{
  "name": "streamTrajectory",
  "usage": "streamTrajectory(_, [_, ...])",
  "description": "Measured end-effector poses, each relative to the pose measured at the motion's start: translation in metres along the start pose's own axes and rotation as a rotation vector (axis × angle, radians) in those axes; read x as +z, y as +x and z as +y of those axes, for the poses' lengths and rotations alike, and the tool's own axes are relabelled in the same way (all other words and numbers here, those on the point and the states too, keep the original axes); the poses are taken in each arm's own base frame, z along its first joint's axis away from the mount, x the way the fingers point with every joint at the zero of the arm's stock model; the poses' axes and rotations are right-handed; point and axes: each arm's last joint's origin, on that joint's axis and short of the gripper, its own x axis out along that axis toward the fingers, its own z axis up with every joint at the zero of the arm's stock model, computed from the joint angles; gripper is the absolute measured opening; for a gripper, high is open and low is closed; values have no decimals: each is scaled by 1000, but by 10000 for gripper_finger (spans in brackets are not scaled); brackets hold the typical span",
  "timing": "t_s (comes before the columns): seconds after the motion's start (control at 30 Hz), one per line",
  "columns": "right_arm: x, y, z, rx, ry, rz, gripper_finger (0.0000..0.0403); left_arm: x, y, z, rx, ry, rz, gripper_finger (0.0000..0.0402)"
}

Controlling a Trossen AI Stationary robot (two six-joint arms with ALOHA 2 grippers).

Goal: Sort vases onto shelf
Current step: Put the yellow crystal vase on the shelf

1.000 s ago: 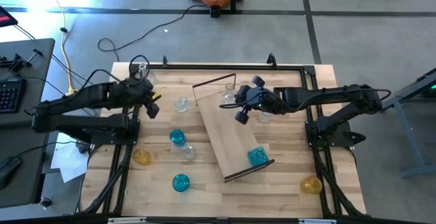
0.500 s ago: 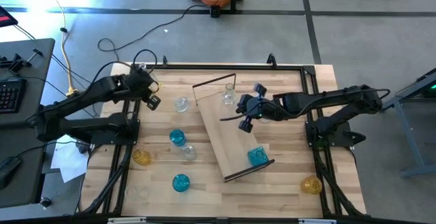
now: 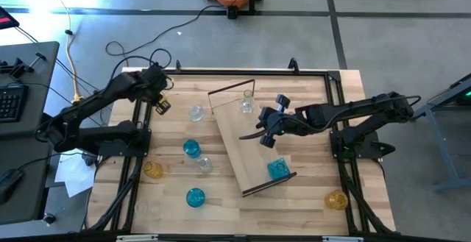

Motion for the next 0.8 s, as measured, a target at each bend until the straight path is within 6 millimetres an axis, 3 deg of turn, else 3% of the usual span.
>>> streamTrajectory(0.23, [0,0,0,-4,-2,4,0,3,8,6,57,83,53,83])
streamTrajectory(0.47, [-1,0,0,-5,-3,4,0,5,13,8,-22,120,62,142])
streamTrajectory(0.8, [-1,0,0,-5,2,4,0,8,20,14,-59,113,75,184])
